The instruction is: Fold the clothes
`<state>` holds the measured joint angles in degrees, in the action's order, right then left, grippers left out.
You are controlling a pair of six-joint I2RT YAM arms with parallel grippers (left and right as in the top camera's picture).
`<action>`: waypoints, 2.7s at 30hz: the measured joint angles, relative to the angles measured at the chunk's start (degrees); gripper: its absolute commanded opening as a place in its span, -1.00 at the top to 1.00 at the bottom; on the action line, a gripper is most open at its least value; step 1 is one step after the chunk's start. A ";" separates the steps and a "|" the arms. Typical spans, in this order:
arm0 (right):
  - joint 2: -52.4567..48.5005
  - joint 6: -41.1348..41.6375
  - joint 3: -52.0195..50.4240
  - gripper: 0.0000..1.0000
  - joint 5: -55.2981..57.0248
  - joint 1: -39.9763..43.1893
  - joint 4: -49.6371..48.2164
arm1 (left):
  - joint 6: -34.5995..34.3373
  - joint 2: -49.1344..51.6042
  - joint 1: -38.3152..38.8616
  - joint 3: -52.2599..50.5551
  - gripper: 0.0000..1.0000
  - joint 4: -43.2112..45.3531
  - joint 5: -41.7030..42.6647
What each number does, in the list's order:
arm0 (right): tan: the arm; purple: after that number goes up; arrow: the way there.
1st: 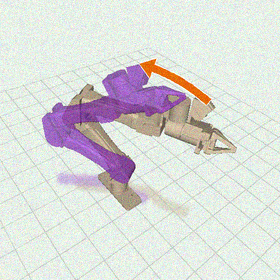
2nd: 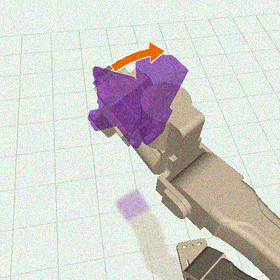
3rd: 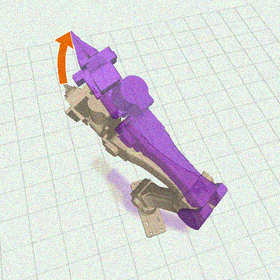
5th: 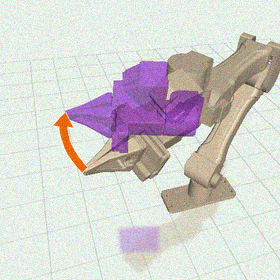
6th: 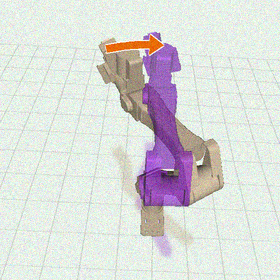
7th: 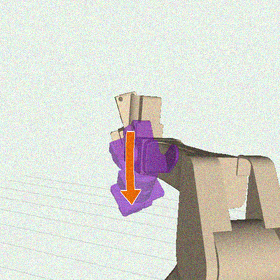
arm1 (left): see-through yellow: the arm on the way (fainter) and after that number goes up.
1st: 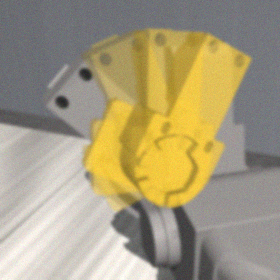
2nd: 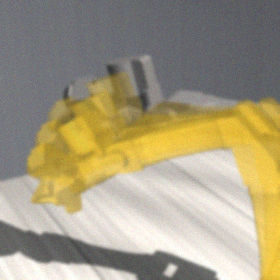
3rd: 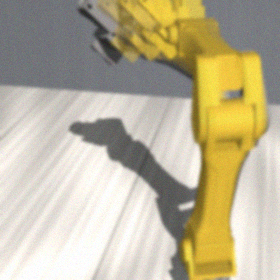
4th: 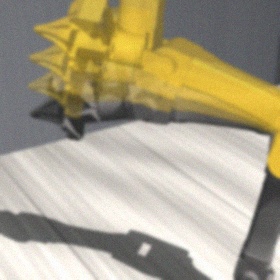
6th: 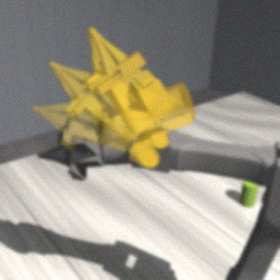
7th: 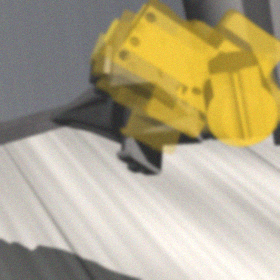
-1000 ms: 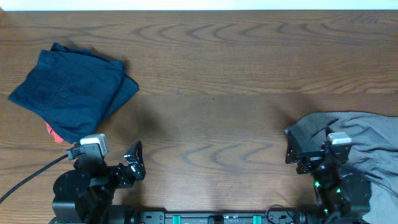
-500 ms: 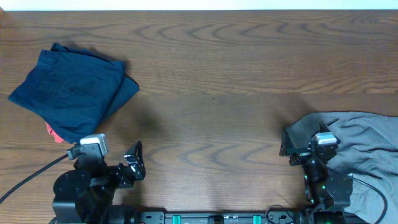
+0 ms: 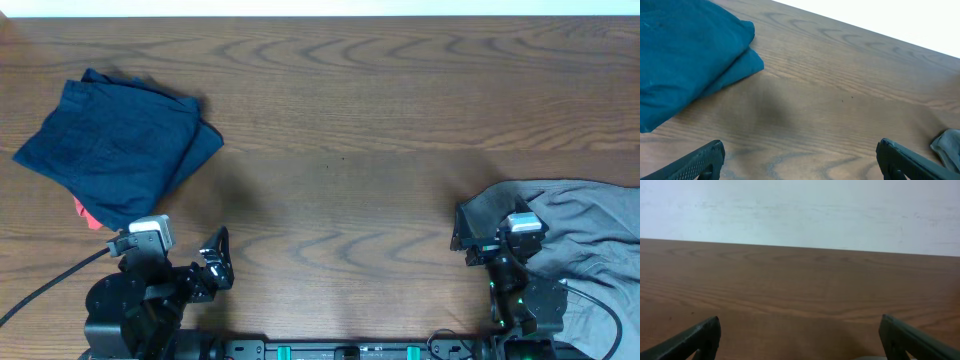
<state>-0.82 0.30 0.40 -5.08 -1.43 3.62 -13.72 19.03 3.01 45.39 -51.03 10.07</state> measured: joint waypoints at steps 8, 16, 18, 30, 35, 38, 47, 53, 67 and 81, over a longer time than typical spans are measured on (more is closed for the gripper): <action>0.00 -0.15 0.00 -0.98 0.00 0.00 0.00 | 0.02 0.00 0.00 0.00 -0.96 0.00 0.00; -0.02 -0.15 0.00 -0.99 0.00 0.00 0.00 | 0.81 -0.04 0.00 -0.02 -0.96 -1.73 -1.27; 0.00 -0.15 0.00 -0.99 0.00 0.00 0.00 | 1.38 -0.28 0.00 -0.66 -0.96 -3.54 -2.16; -0.02 -0.15 0.00 -0.98 0.20 0.00 0.04 | 1.99 -15.08 0.00 -25.90 -0.96 16.04 -7.98; -0.02 -0.15 0.00 -0.97 0.22 0.00 0.04 | 1.99 -17.40 0.00 -35.34 -0.96 31.61 -8.90; -0.02 -0.17 0.00 -0.98 0.22 0.00 0.00 | 1.99 -17.59 0.00 -41.07 -0.96 41.48 -9.01; 0.07 -0.17 0.00 -0.99 0.22 0.00 0.02 | 2.01 -18.34 0.00 -43.36 -0.96 47.87 -9.01; 0.09 -0.15 0.00 -0.99 0.24 0.00 0.02 | 2.01 -18.36 0.00 -43.43 -0.96 48.02 -9.01; 0.09 -0.15 0.00 -0.98 0.24 0.00 0.02 | 1.99 -18.36 0.00 -43.43 -0.96 48.02 -9.01; 0.09 -0.15 0.00 -0.98 0.22 0.00 0.02 | 1.99 -18.36 0.00 -43.43 -0.95 48.04 -9.01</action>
<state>-0.73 0.14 0.40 -4.86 -1.43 3.64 -11.73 0.67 3.01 1.96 -2.98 1.06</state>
